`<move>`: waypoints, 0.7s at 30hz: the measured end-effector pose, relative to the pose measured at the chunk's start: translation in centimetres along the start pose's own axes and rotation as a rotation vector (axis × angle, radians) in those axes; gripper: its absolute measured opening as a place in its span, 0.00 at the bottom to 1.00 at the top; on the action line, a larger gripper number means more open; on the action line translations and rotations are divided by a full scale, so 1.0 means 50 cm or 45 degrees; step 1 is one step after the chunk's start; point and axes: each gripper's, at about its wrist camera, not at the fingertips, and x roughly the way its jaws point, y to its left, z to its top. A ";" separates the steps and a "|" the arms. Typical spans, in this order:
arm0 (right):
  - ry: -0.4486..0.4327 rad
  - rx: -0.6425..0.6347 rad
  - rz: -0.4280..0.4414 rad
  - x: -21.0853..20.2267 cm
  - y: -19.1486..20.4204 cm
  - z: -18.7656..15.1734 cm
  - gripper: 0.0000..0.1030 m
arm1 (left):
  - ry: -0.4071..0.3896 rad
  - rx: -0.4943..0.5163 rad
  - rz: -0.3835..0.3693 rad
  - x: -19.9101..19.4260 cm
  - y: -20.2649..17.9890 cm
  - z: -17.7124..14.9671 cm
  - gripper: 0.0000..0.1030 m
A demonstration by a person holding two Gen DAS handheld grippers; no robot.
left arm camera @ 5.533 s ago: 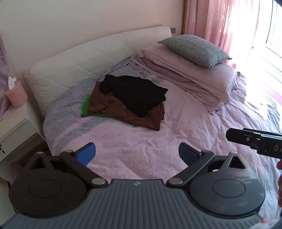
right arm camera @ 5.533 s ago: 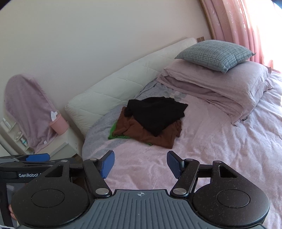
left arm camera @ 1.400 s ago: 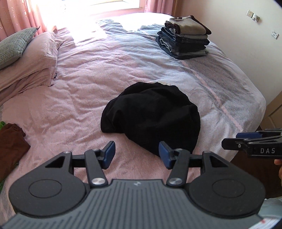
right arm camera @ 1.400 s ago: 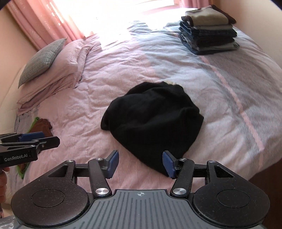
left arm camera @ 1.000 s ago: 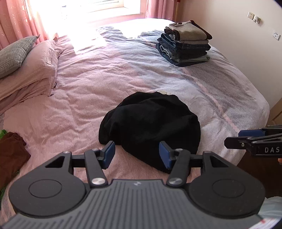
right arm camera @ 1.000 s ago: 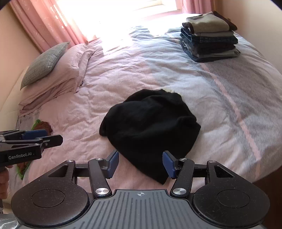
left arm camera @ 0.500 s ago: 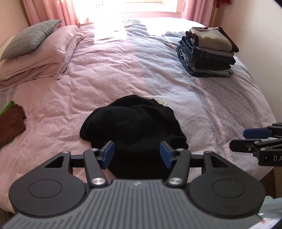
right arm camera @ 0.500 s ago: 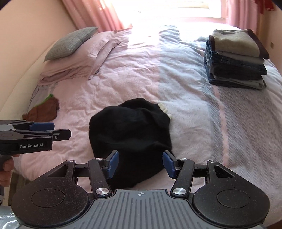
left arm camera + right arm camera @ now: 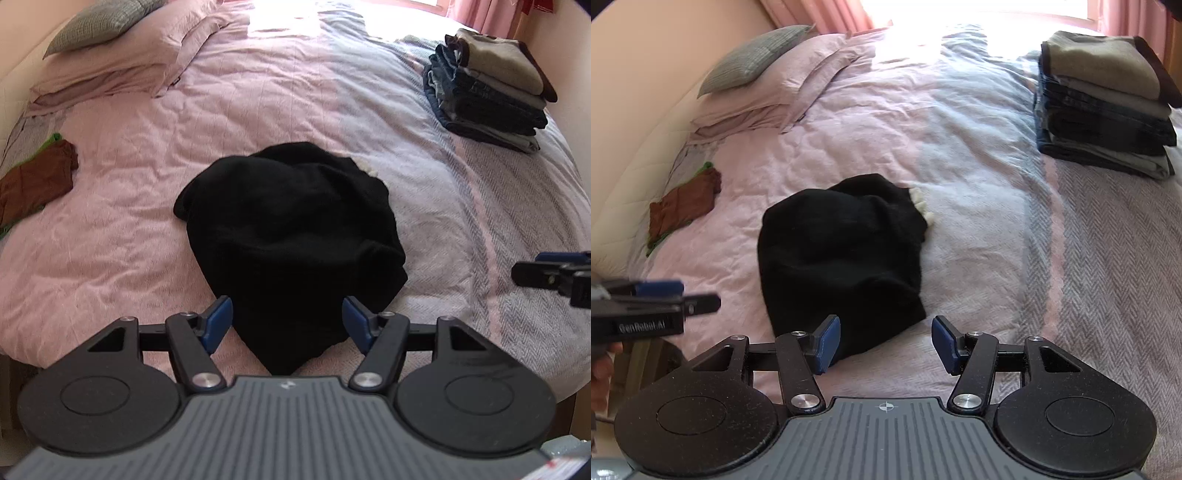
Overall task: Fold large clothes
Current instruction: 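Lower the left tool onto the black garment and close on it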
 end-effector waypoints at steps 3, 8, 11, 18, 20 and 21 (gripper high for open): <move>-0.038 0.058 -0.046 0.012 -0.046 0.001 0.51 | 0.032 0.003 0.005 0.055 -0.024 -0.023 0.59; -0.055 0.153 -0.143 0.023 -0.141 0.009 0.51 | 0.030 0.095 -0.022 0.137 -0.098 -0.034 0.59; -0.075 0.214 -0.214 0.014 -0.194 0.005 0.51 | -0.024 0.190 -0.042 0.183 -0.158 -0.028 0.60; -0.030 0.376 -0.355 -0.017 -0.296 -0.054 0.51 | -0.195 0.475 -0.010 0.298 -0.291 0.003 0.78; 0.006 0.404 -0.395 -0.017 -0.314 -0.071 0.51 | -0.183 0.481 0.009 0.340 -0.316 0.015 0.78; 0.022 0.416 -0.404 -0.016 -0.320 -0.076 0.51 | -0.177 0.476 0.021 0.361 -0.325 0.021 0.76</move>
